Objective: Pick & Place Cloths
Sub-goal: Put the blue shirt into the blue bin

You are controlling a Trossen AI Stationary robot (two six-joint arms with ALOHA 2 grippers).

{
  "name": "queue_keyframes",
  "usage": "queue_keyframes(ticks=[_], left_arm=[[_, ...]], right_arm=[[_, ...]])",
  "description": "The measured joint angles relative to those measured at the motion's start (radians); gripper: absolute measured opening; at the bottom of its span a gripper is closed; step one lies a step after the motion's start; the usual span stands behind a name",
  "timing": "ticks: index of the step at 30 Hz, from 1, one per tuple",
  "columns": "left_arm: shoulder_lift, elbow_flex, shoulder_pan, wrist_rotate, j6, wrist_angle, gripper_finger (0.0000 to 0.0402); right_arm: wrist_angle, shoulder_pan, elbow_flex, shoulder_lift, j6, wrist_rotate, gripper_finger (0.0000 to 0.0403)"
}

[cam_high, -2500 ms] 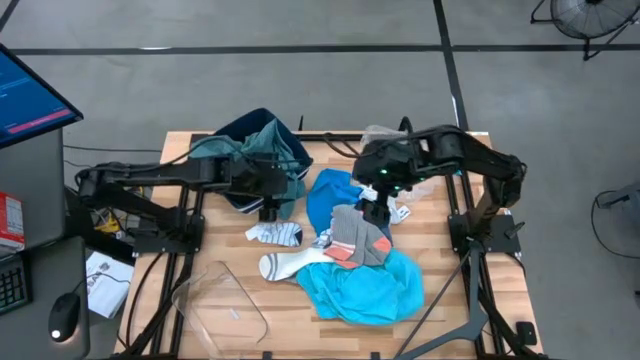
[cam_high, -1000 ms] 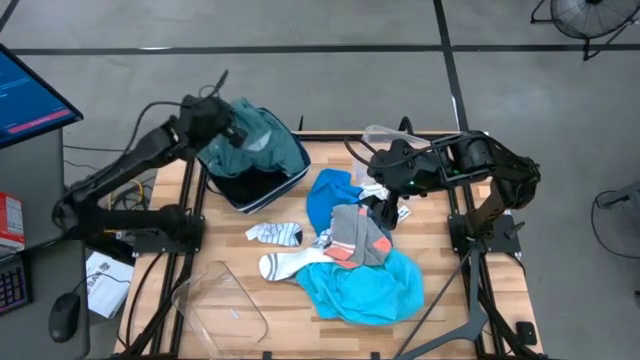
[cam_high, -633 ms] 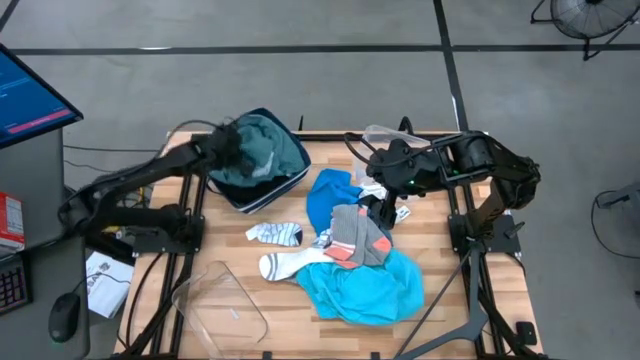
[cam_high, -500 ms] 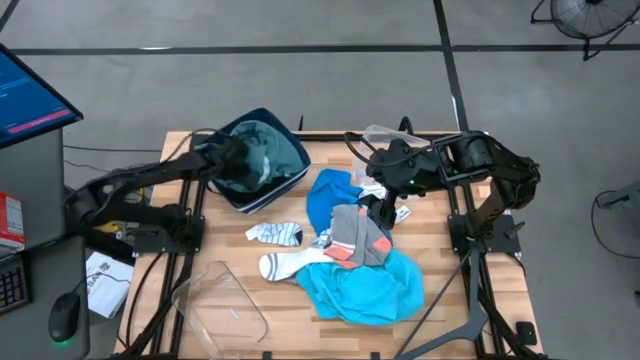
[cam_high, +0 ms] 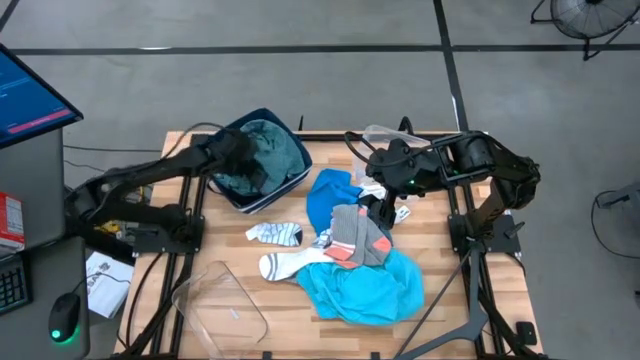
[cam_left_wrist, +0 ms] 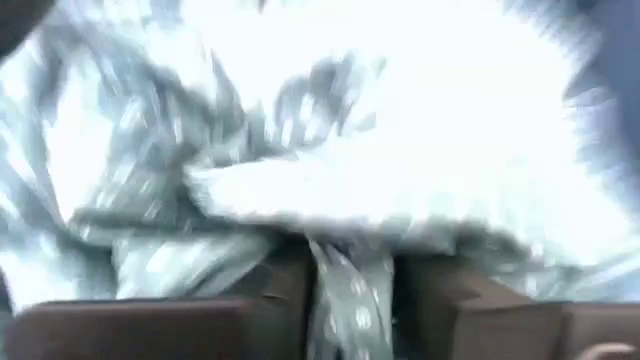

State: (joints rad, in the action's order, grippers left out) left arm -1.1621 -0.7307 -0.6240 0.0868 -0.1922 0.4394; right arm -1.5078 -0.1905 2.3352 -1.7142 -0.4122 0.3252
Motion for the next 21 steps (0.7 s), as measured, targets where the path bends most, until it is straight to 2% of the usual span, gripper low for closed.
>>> queue_keyframes(ticks=[7, 8, 11, 12, 14, 17, 21], left_arm=[[0.194, -0.078, 0.007, 0.03, -0.028, 0.004, 0.0218], [0.225, -0.091, 0.007, 0.076, -0.041, 0.019, 0.0228], [0.312, -0.133, 0.007, 0.307, -0.074, 0.121, 0.0236], [0.33, -0.14, 0.006, 0.374, -0.075, 0.151, 0.023], [0.365, -0.144, 0.0, 0.44, -0.059, 0.206, 0.0207], [0.384, -0.145, -0.033, 0.449, -0.072, 0.304, 0.0149], [0.35, -0.112, -0.089, 0.472, -0.168, 0.418, 0.0046]], right_arm=[[-0.001, 0.0, 0.0, 0.0, 0.003, 0.0, 0.0321], [-0.001, 0.0, 0.0, 0.0, 0.003, 0.0, 0.0321], [-0.002, 0.0, 0.0, 0.0, 0.003, 0.0, 0.0321], [-0.002, 0.0, 0.0, 0.0, 0.004, -0.001, 0.0321], [-0.002, 0.0, 0.0, 0.0, 0.017, -0.001, 0.0321], [-0.002, 0.0, 0.0, 0.0, 0.026, -0.002, 0.0321], [-0.002, 0.0, 0.0, 0.0, 0.026, -0.002, 0.0321]])
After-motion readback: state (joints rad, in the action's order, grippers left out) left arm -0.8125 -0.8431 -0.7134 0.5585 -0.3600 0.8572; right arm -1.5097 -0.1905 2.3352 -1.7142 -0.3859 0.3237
